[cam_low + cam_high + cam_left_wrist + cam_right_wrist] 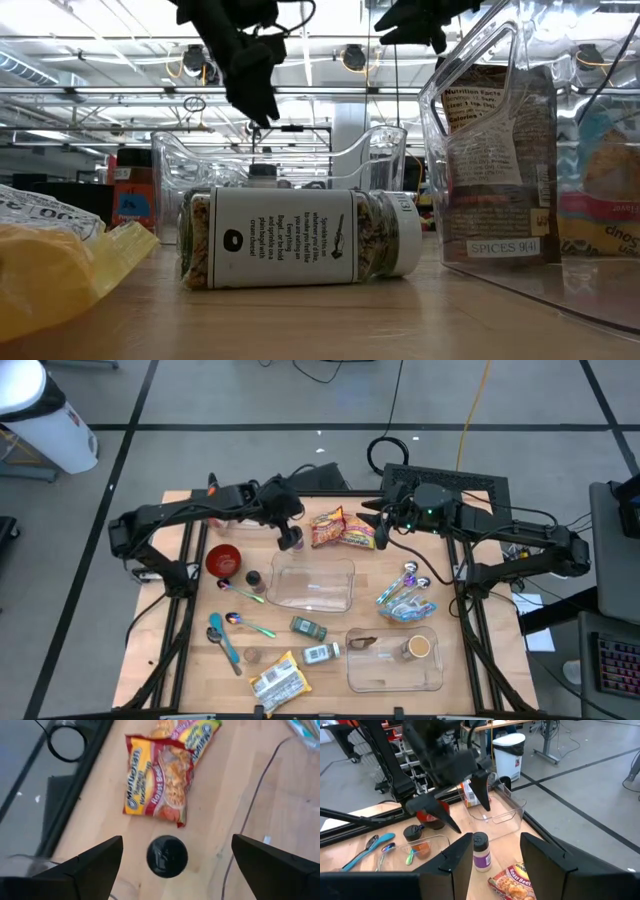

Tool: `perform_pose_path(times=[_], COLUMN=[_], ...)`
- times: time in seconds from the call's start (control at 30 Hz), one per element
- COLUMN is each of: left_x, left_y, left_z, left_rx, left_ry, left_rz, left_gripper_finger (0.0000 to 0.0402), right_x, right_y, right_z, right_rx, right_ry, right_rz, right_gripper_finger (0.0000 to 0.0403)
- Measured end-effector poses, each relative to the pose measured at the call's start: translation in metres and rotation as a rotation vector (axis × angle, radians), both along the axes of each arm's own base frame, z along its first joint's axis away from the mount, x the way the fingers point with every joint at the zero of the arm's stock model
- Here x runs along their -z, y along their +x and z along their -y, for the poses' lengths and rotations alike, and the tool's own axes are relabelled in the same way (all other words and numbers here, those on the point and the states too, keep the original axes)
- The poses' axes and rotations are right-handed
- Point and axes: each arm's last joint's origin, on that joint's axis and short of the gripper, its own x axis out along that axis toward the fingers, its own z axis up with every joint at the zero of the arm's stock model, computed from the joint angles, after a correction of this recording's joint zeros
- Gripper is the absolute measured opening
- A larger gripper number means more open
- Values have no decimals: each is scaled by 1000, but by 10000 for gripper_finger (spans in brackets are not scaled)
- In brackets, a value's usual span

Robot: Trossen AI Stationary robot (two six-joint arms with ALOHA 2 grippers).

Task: Pick & Place Food Item
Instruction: Put the purple seasoning bottle into the bottom transparent bin

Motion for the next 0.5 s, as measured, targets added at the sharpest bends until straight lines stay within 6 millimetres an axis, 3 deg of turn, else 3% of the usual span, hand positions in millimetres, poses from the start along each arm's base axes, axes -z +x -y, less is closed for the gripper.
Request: perform_pose_path(times=[0.5], left_x=[31], left_y=[15], left_z=[-6], left_rx=[53], left_ry=[-30], left_rz=[-110], left_gripper_finger=[374], right_x=[5], right_y=[-1], right_z=[0], right_rx=[0], right_ry=[14], right_rz=[-53], right_gripper_finger=[155])
